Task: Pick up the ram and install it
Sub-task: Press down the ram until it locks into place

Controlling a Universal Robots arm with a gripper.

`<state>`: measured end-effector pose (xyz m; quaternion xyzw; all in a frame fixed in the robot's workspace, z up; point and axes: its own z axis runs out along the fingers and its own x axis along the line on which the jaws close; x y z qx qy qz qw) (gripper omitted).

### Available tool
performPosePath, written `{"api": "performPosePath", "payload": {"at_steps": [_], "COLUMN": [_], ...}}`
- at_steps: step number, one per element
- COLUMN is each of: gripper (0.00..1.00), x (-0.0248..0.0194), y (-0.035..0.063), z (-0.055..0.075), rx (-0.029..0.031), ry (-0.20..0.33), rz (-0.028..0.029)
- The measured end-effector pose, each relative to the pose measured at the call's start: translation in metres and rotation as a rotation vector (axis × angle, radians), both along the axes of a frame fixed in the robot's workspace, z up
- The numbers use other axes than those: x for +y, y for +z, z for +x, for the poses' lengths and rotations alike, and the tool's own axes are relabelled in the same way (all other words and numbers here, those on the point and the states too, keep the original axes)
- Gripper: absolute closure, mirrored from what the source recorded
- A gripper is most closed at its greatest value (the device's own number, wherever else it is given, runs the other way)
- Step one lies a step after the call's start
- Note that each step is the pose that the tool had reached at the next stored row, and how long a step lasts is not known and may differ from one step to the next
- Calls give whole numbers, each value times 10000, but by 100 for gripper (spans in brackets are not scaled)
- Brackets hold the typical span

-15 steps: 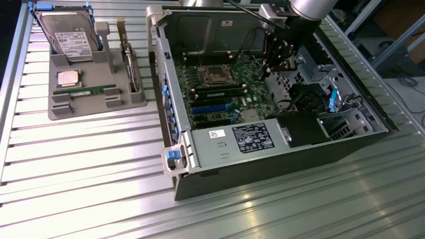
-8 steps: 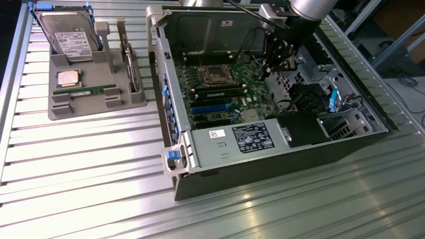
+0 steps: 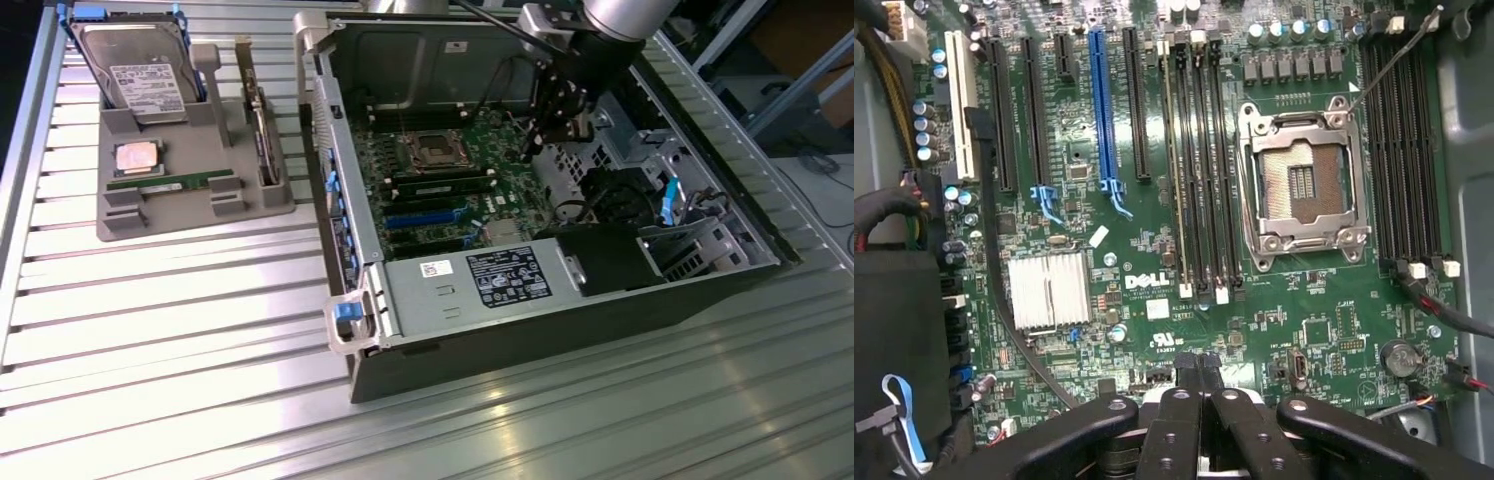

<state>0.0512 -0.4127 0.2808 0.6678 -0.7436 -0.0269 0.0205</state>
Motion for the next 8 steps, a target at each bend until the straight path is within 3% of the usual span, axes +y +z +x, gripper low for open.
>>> {"api": "performPosePath", "payload": {"at_steps": [8], "gripper": [89], "x": [0], "y": [0], "z": [0], "rx": [-1], "ry": [-552], "rz": [0]}}
